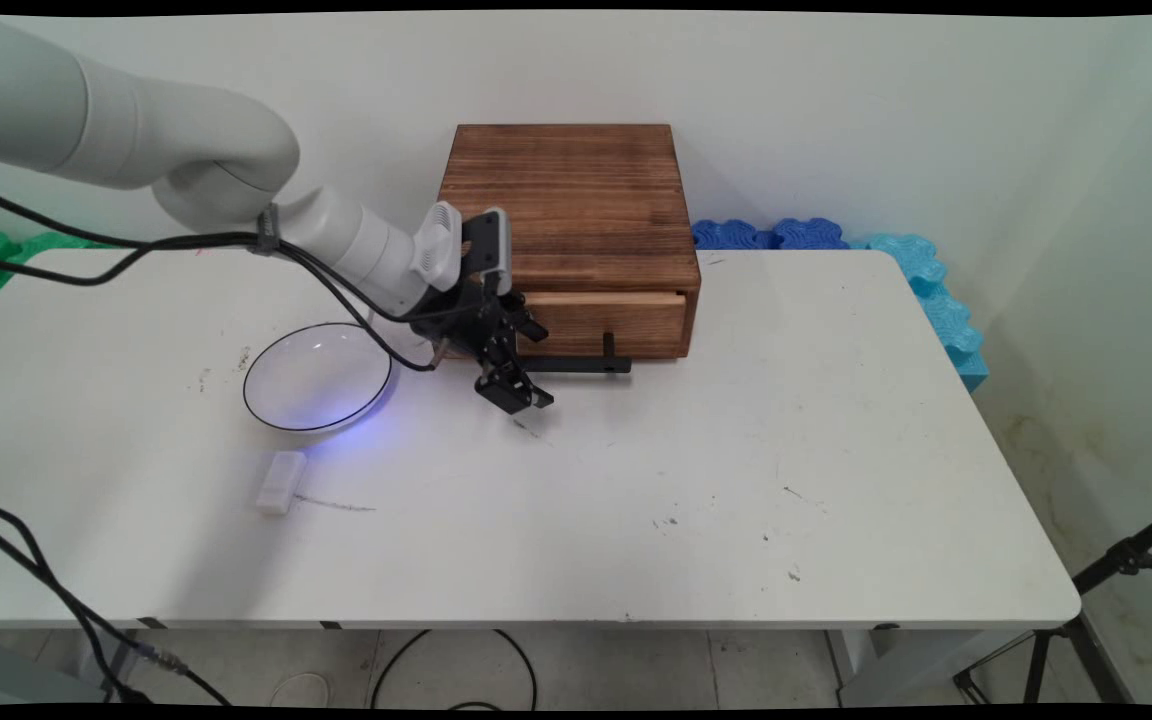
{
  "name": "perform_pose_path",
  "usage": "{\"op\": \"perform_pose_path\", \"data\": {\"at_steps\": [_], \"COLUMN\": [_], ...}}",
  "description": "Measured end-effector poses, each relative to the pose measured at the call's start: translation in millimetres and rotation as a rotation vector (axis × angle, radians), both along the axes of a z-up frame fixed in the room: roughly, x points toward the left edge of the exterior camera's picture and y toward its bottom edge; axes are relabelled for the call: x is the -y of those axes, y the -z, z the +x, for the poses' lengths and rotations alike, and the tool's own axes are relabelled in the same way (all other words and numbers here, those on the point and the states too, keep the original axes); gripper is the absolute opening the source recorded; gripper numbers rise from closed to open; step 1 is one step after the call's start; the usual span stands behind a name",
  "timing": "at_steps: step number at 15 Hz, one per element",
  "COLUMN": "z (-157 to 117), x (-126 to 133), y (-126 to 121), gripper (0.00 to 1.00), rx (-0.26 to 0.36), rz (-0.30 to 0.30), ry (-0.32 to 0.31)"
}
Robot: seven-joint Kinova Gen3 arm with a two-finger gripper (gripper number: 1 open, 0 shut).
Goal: Open the drawer
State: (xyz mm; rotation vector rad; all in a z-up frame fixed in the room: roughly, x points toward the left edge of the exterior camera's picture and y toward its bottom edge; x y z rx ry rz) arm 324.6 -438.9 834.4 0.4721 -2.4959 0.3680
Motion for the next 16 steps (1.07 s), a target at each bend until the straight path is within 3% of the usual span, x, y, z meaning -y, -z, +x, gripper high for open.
{"op": "perform_pose_path", "data": {"at_steps": [16], "z": [-13], "x": [1], "y": [29], "gripper": [1.0], "rx": [0.041], "rz": [0.019], "ry": [-0.023]}}
